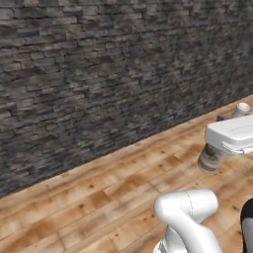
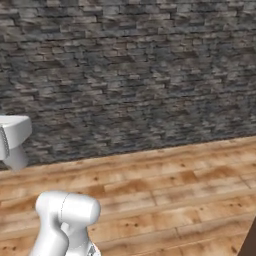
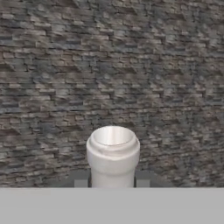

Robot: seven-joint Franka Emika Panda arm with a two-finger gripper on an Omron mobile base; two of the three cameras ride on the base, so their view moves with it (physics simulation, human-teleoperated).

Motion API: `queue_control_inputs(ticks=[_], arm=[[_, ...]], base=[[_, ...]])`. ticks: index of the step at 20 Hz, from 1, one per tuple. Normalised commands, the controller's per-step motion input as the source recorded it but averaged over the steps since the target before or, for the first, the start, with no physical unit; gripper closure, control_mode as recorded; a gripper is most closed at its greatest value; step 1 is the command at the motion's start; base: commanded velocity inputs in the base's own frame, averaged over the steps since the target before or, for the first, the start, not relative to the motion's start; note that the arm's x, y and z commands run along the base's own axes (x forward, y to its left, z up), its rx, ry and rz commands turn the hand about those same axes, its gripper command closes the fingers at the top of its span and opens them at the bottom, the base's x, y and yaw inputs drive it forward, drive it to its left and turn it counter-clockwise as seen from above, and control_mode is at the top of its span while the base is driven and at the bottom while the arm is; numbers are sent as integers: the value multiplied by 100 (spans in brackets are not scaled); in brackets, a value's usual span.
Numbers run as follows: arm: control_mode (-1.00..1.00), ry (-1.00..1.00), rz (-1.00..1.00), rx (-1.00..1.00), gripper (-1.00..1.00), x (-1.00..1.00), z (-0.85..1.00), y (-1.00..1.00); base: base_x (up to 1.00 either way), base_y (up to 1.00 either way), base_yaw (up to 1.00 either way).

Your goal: Open the cabinet directly in front. Then move the liquor and the cup to the dining counter with the candle on it.

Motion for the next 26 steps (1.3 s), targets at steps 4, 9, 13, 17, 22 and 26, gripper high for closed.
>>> queue_control_inputs(ticks=[4, 9, 13, 17, 22, 26], arm=[[100, 0, 0, 0, 100, 0, 0, 0], [100, 0, 0, 0, 100, 0, 0, 0], [100, 0, 0, 0, 100, 0, 0, 0], [100, 0, 0, 0, 100, 0, 0, 0], [100, 0, 0, 0, 100, 0, 0, 0], [100, 0, 0, 0, 100, 0, 0, 0]], base=[[20, -13, -30], [18, -10, -33], [28, 0, -36], [41, 0, -37], [57, 13, -39], [64, 44, -41]])
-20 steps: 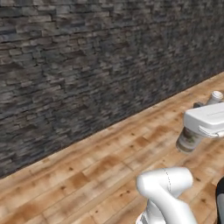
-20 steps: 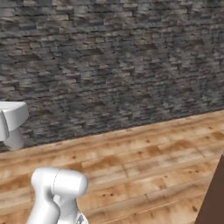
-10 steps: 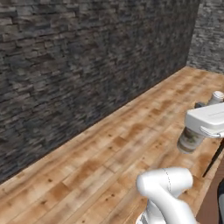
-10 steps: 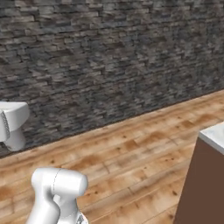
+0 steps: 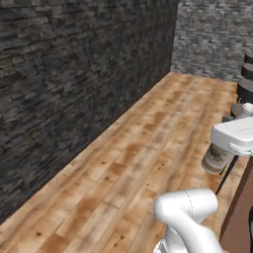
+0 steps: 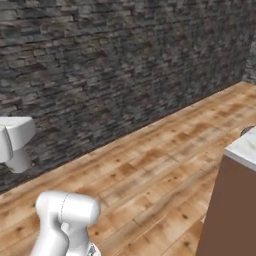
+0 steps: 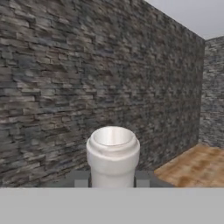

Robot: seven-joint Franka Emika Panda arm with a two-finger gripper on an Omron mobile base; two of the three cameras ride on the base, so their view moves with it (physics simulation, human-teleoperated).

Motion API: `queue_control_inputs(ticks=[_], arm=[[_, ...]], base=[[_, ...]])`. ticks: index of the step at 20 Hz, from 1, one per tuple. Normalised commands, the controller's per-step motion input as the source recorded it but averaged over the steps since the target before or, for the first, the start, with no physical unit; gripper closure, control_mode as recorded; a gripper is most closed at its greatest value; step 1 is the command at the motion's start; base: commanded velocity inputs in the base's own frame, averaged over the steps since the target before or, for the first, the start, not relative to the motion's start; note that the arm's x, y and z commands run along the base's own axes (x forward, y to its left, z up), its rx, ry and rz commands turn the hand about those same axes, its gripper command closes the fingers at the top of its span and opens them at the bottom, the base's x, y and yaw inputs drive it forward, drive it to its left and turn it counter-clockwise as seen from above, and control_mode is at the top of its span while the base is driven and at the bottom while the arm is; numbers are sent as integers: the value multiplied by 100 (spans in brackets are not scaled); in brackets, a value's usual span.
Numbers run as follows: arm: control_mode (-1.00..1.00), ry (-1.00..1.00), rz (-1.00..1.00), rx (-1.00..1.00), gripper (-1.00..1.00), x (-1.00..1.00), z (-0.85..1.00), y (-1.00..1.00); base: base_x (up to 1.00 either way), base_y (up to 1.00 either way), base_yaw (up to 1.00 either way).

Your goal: Open the cabinet directly in front. Then move the liquor and the cup to the dining counter with the candle on it.

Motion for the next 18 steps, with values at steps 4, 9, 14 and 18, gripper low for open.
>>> queue_control_inputs(ticks=[4, 9, 14, 18], arm=[[100, 0, 0, 0, 100, 0, 0, 0], [100, 0, 0, 0, 100, 0, 0, 0], [100, 0, 0, 0, 100, 0, 0, 0], [100, 0, 0, 0, 100, 0, 0, 0]], base=[[57, 56, -41], [46, 83, -34], [43, 69, -31], [40, 9, -22]])
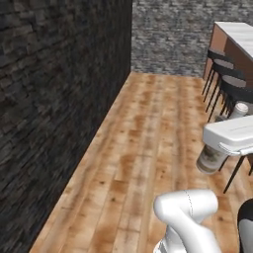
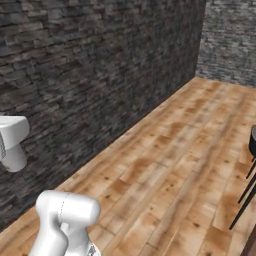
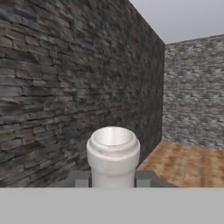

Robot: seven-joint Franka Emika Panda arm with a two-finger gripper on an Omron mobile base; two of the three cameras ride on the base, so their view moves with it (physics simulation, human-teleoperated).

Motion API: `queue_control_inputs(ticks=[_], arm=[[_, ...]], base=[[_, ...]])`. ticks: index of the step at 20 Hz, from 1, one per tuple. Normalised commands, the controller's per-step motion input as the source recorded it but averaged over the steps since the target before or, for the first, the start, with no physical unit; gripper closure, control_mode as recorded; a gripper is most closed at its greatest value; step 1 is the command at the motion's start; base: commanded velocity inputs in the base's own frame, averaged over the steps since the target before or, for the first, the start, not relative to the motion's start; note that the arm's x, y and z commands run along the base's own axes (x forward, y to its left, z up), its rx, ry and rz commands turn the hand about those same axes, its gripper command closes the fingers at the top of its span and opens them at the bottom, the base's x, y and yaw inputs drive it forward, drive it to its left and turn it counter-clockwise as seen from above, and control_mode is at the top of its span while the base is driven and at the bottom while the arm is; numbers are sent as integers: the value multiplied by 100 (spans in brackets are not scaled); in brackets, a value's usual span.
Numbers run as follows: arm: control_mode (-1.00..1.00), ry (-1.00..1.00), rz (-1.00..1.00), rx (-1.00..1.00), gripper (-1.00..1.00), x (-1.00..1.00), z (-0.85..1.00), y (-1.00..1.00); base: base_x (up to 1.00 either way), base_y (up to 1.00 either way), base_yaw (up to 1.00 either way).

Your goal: Open the cabinet directly in front. Then move the liquor and the cup to the dining counter with the candle on it.

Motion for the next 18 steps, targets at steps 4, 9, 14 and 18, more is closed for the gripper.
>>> queue_control_inputs(ticks=[4, 9, 14, 18], arm=[[100, 0, 0, 0, 100, 0, 0, 0], [100, 0, 0, 0, 100, 0, 0, 0], [100, 0, 0, 0, 100, 0, 0, 0], [100, 0, 0, 0, 100, 0, 0, 0]], base=[[51, -15, -12], [61, -47, -2], [51, -34, -4], [46, -33, -10]])
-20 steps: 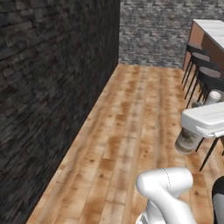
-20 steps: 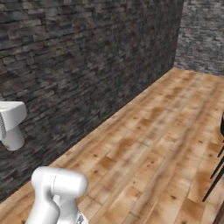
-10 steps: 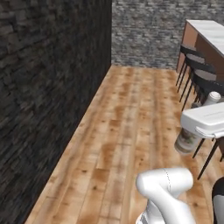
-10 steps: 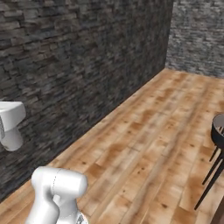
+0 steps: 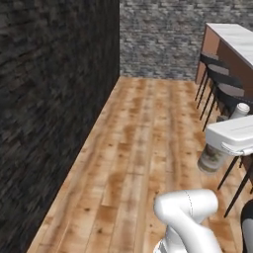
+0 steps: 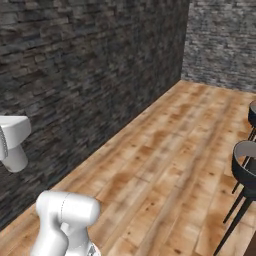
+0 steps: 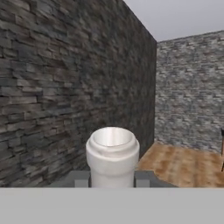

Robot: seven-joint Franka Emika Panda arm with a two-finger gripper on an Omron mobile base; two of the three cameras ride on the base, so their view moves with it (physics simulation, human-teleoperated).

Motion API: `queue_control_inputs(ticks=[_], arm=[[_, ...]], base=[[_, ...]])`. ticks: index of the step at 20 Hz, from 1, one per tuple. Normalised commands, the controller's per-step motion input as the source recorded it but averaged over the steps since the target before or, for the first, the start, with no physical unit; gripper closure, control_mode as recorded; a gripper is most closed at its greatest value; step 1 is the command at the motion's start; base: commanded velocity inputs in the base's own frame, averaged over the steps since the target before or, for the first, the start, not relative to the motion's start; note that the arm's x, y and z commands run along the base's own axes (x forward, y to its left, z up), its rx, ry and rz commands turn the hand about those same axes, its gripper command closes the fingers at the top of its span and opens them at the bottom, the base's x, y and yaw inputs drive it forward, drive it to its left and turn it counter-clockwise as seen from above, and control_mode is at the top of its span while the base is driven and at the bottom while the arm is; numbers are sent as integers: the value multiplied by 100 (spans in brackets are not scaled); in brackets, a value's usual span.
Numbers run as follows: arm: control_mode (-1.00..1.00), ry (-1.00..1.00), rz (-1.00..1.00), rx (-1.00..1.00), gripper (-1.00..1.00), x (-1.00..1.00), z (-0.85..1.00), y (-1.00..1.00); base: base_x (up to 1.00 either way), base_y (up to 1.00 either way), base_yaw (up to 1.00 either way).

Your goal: Open the cabinet directly in front. Then move the liquor and the cup to the dining counter with the candle on it.

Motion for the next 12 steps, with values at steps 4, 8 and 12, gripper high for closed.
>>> queue_control_inputs(ticks=[4, 8, 12], arm=[[100, 0, 0, 0, 100, 0, 0, 0], [100, 0, 0, 0, 100, 0, 0, 0], [100, 0, 0, 0, 100, 0, 0, 0]], base=[[63, -19, -10], [76, -1, -12], [94, 0, -14]])
